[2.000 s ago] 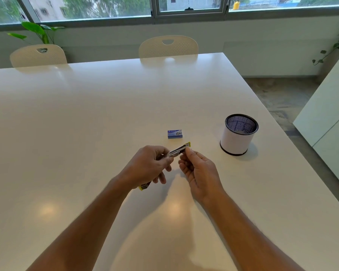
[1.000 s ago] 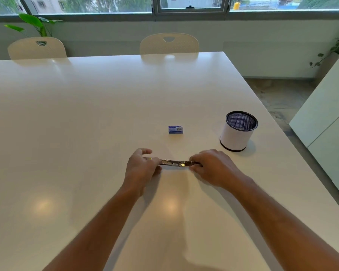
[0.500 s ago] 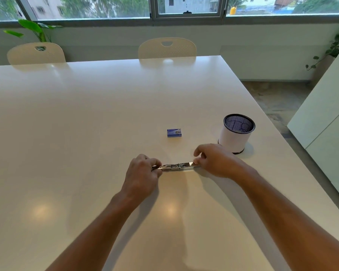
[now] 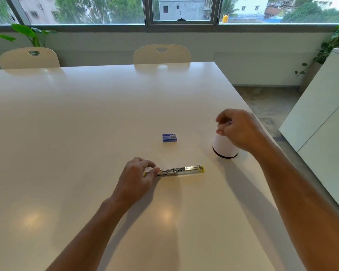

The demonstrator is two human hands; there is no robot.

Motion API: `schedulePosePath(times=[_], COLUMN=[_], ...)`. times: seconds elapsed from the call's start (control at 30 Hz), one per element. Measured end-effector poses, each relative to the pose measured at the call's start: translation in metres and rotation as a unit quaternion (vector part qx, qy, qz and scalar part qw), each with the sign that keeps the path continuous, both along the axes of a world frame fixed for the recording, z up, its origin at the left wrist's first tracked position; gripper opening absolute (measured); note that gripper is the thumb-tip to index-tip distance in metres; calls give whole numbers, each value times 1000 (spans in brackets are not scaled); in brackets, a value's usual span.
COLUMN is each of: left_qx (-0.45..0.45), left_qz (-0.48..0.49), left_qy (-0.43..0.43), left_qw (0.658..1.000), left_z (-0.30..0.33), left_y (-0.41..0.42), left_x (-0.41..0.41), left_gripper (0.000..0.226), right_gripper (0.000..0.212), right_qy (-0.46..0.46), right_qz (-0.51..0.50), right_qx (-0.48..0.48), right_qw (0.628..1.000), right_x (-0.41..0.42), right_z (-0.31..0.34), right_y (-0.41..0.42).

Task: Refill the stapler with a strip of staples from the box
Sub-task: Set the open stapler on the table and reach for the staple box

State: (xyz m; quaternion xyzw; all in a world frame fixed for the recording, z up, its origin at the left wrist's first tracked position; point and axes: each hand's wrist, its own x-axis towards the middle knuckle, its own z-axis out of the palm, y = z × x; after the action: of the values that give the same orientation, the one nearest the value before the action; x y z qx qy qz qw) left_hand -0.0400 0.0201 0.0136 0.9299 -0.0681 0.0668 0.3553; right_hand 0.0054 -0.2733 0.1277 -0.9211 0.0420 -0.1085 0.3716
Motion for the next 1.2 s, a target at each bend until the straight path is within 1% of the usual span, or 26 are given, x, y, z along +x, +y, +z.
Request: schedulePosePath(times=[0.07,0.17,0.33,0.5,0.6,0.67,0.73,0.8,0.9,1.0,1.07,1.13,1.2], left_qx=[-25,-44,-53,-72,-83,-88,-92,-91,-92,-85,-78,-72,-70], left_qz=[2,-4,0,7,12,15,18,19,22,28,33,37,40], left_qy=[-19,-35,-55,-62,-65,-63,-57,-46,-22,-2,4,5,10], left_qw=[1000,998,997,995,994,994,994,995,995,996,996,997,997], left_z=[-1,-3,-8,-9,-10,-9,-8,-6,-2,0,1,1,0], left_y=[-2,-4,-8,-8,-8,-9,-11,-14,-17,-21,-23,-24,-25], left_x=[0,3,12,15,16,17,19,23,29,37,42,46,49], left_gripper=[11,13,12,13,13,14,13,12,12,12,14,15,16], right_gripper=[22,19,20,23,22,20,17,15,14,18,28,44,55], right_qy=[-21,-24,11,11,-18,-54,-88,-92,-74,-25,21,66,92], right_qz=[-28,-47,-43,-49,-52,-46,-17,19,69,95,106,114,115], right_qx=[-35,-89,-104,-117,-104,-89,-58,-32,-33,-32,-30,-37,-46], right_qw=[999,995,994,992,993,993,994,995,994,995,994,991,988], right_x=[9,18,28,30,27,22,18,15,20,32,41,50,59], right_z=[0,-3,-14,-14,-6,0,1,-4,-26,-54,-70,-83,-92], right_y=[-13,-27,-36,-37,-31,-19,-1,19,47,65,74,82,87])
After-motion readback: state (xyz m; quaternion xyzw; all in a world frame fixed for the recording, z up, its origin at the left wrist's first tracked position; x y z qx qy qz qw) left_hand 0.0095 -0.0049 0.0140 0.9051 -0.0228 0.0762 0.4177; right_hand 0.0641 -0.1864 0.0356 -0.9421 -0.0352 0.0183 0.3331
